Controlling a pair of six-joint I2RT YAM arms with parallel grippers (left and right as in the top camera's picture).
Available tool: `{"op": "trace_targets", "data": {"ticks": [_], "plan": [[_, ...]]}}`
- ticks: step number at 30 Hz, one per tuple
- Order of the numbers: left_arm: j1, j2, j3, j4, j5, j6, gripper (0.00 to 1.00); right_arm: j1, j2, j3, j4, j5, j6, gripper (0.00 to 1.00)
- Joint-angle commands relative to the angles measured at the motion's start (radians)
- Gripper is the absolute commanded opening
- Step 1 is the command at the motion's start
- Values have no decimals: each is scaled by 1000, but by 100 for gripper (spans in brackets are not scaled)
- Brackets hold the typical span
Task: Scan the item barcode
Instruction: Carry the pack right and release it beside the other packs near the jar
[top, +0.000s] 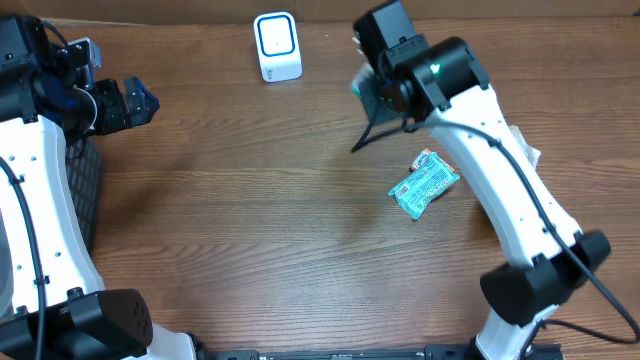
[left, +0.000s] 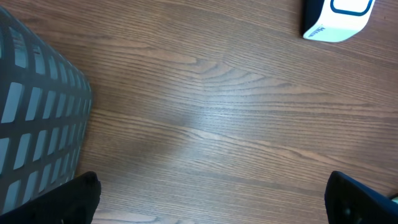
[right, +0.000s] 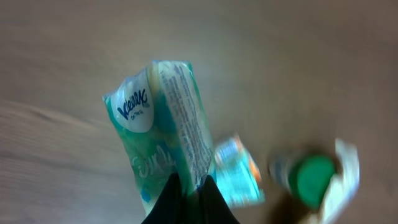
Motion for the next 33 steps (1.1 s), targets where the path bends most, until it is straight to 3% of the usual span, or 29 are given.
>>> {"op": "trace_targets", "data": {"ticks": [1,15,17,18,19,20,26,33], "plan": [[-7,4,4,0,8,14,100,-75,28,-76,-37,-12,64,4],[-7,4,4,0,8,14,100,-278,28,-381,-46,-12,101,4],[-7,4,4,0,8,15,99,-290,28,-381,-46,-13,101,19],[-7,4,4,0,8,15,100,-294,28,-381,-46,-12,101,35],[-7,4,4,0,8,15,100,-296,28,-381,-44,-12,101,95],[-7,4,4,0,8,15,99,-297,28,-381,-42,-12,100,100],[-7,4,4,0,8,14,100,-297,28,-342,-53,-13,93,100],[-7,4,4,0,8,14,99,-296,9,-172,-118,-119,72,100]]}}
